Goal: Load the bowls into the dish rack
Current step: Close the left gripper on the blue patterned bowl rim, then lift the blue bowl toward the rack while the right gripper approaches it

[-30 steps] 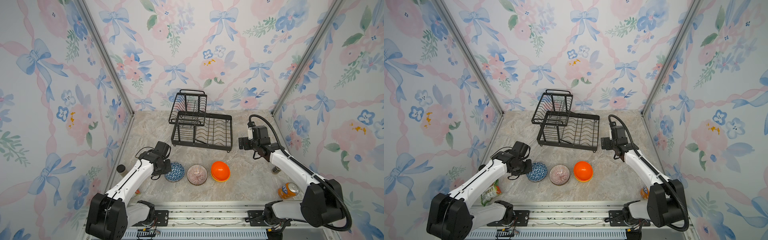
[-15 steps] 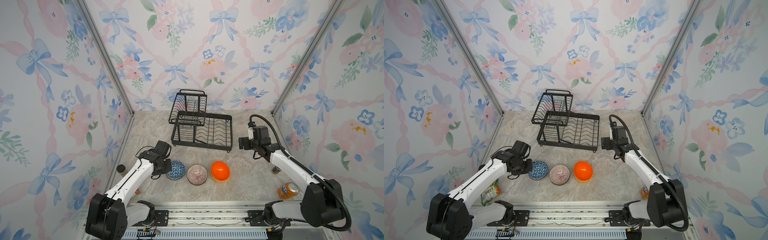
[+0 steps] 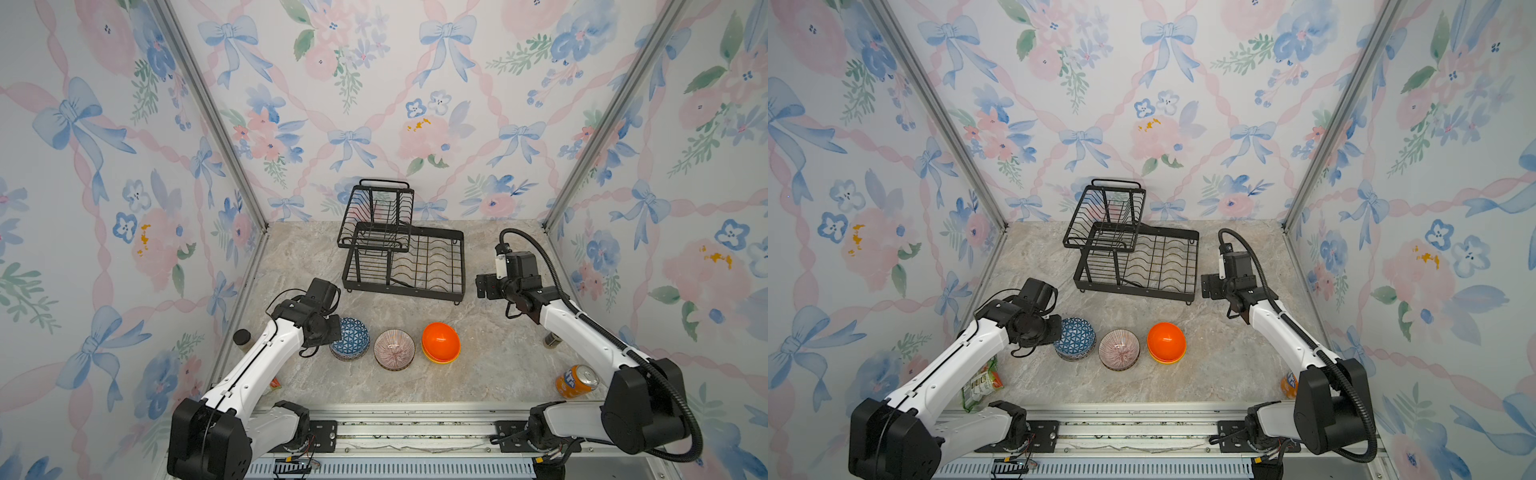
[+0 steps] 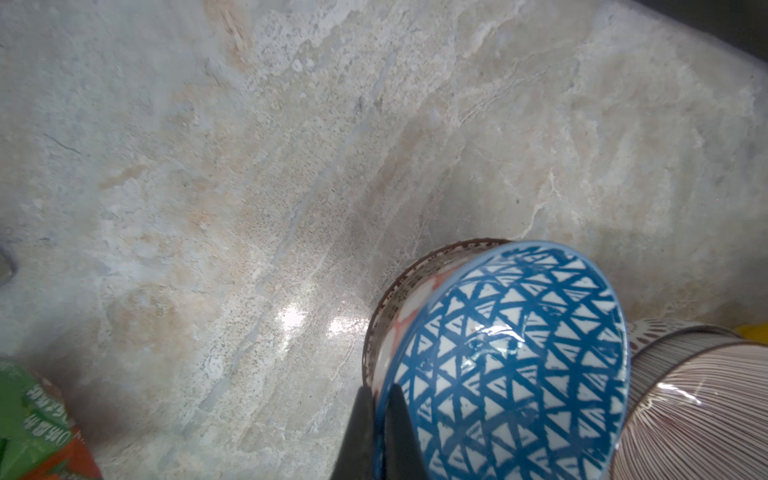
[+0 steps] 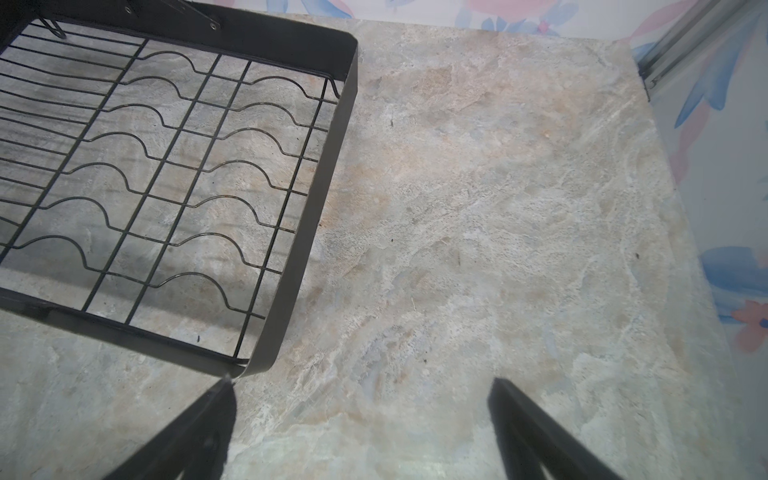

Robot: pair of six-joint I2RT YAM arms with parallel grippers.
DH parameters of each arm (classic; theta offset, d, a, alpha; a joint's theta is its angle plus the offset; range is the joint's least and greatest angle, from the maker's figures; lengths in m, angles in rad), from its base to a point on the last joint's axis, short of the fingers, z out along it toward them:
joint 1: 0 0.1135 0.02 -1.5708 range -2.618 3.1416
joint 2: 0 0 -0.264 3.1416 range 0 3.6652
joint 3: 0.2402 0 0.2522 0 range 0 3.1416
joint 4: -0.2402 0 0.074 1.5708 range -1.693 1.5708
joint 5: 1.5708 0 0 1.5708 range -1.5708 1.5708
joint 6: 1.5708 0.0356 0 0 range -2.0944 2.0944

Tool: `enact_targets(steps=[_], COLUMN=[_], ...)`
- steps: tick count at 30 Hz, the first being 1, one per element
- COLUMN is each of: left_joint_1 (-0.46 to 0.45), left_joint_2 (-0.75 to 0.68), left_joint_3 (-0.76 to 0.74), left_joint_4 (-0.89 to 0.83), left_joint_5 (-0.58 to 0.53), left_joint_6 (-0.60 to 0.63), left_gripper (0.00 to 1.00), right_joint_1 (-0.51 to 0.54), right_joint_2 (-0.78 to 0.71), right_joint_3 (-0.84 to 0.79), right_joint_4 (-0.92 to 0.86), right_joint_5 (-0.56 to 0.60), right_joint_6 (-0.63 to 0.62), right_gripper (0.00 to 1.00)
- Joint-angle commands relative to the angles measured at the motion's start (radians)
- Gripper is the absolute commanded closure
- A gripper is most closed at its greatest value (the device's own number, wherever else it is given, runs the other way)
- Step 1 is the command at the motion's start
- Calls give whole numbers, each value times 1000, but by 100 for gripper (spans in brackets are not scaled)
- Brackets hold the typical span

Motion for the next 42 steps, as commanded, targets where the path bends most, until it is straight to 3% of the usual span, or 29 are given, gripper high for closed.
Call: enact_targets(steps=[1,10,18,23,28,35,39,42], left_joint_1=[-2,-5,-27,-104,-240,-396,-416,-406], left_joint_2=[-33,-79,-74,-72,-35,34,70,109], left_joint_3=[42,101,218,261,327,341,318,316], left_joint_4=[-6,-3,40,95,136,354,542,697], left_joint_5=[-1,-35,-96,-172,-295,-277,-240,-134], left_joint_6=[33,66,105,69,43,61,109,151], left_gripper=[100,100,100,100,100,100,100,100], right_joint_1=[-7,-7,-7,-14,-24,-27,-27,-25], right_joint_2=[2,-25,-35,-52,-70,-95,-131,-164], right_joint_3=[-10,14,78,148,210,278,303,311], right_joint_4=[8,-10,-46,-76,-88,-116,-141,-154], right_joint_5=[-17,-70,-215,-300,-386,-477,-511,-532], right_joint_6=[17,13,20,26,51,74,89,99], right_gripper=[3,3,3,3,3,3,3,3])
